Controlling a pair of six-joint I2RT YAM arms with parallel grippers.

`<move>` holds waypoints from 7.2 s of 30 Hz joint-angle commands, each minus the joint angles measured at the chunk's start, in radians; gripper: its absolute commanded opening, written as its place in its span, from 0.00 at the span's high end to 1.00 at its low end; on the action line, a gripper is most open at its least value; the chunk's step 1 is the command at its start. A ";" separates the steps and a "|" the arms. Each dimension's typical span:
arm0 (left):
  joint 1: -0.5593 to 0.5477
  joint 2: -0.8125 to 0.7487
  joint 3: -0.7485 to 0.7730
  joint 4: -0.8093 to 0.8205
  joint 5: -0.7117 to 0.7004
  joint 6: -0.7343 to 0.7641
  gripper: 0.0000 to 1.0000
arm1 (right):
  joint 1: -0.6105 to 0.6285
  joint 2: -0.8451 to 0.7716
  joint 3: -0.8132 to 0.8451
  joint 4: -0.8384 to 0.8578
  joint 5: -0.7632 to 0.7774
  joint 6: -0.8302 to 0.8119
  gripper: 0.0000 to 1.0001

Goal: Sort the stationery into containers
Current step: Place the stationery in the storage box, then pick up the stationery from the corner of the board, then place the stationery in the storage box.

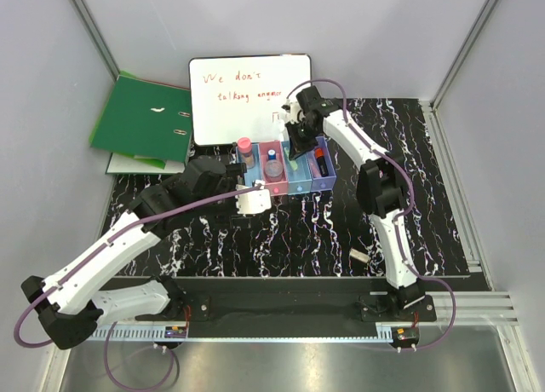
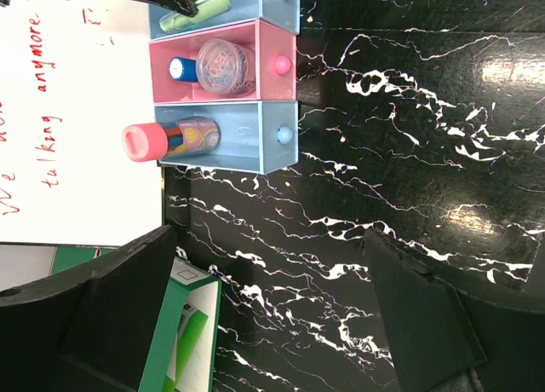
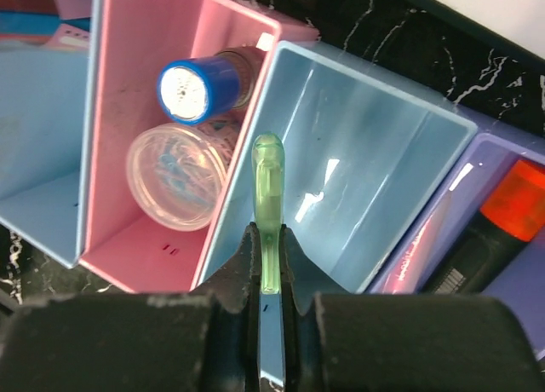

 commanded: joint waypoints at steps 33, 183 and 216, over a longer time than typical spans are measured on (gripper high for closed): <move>0.015 -0.039 -0.015 0.068 0.036 0.006 0.01 | 0.004 -0.001 0.039 0.030 0.071 -0.073 0.62; 0.107 0.720 0.465 0.564 0.791 -0.827 0.17 | 0.104 -1.366 -1.192 0.490 0.313 -0.582 1.00; 0.090 0.823 0.591 0.613 0.855 -0.871 0.60 | 0.106 -1.398 -1.216 0.530 0.344 -0.584 1.00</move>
